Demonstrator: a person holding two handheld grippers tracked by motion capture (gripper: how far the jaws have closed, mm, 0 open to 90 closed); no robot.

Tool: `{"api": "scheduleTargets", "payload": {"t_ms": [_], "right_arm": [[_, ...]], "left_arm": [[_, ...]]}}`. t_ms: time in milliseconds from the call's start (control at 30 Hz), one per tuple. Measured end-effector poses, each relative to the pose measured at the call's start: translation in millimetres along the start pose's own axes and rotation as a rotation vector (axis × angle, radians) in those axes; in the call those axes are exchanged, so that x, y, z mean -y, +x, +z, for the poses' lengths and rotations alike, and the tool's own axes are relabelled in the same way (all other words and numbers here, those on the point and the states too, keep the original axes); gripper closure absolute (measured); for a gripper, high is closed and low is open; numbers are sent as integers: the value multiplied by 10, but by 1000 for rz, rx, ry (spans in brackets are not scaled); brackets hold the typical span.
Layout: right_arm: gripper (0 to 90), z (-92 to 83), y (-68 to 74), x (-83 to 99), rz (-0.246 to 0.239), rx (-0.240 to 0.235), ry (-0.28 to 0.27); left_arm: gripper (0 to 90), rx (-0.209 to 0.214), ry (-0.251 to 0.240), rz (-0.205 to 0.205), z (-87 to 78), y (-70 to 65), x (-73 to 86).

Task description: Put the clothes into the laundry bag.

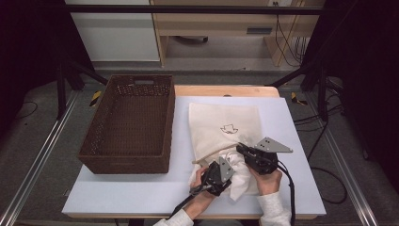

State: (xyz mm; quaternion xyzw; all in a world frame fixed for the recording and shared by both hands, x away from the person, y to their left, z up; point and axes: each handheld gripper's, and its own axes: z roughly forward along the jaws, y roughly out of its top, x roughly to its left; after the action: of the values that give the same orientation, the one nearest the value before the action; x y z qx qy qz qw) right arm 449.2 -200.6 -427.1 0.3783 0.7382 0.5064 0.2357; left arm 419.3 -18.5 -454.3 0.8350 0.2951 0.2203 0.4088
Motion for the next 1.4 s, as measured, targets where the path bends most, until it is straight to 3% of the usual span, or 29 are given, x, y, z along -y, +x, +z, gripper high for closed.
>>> {"api": "scheduleTargets", "payload": {"t_ms": [133, 233, 300, 400, 500, 600, 700, 767, 900, 967, 1067, 1167, 1300, 1400], "right_arm": [[861, -46, 0, -25, 3, -1, -17], [861, -72, 6, -42, 3, -5, -31], [861, -53, 13, -36, -2, -8, -21], [861, -5, 27, -11, -6, -4, -4], [861, 0, 19, -6, -8, -5, -2], [861, -2, 18, -7, -4, -3, -3], [861, -5, 20, -7, -4, -1, -1], [861, -11, 17, -9, -3, -1, -2], [861, -9, 13, -7, -3, -1, -1], [860, -4, 13, -6, -2, -1, 1], [861, 13, 22, 3, -5, -3, 8], [861, 14, 24, 6, -3, -5, 11], [861, 17, 20, 7, -2, -8, 12], [861, 16, 22, 5, 2, -10, 9]], "left_arm": [[769, -83, 10, 14, 71, 178, -106], [764, -140, 32, -7, 239, 340, -106], [741, -116, 35, -24, 318, 387, -75], [621, -90, 20, -42, 260, 366, -57], [446, -30, -3, -70, 90, 358, -44], [328, 21, -11, -84, -113, 338, -49], [265, 61, -24, -89, -296, 320, -41], [254, 66, -25, -84, -374, 294, -7], [252, 74, -8, -65, -402, 224, 80], [288, 134, 5, -75, -341, 187, 116], [313, 134, 45, -43, -125, 105, 148], [365, 127, 104, -60, 137, 88, 164], [507, 62, 127, -52, 290, 75, 106], [710, 45, 129, -53, 314, 83, 38]]}}
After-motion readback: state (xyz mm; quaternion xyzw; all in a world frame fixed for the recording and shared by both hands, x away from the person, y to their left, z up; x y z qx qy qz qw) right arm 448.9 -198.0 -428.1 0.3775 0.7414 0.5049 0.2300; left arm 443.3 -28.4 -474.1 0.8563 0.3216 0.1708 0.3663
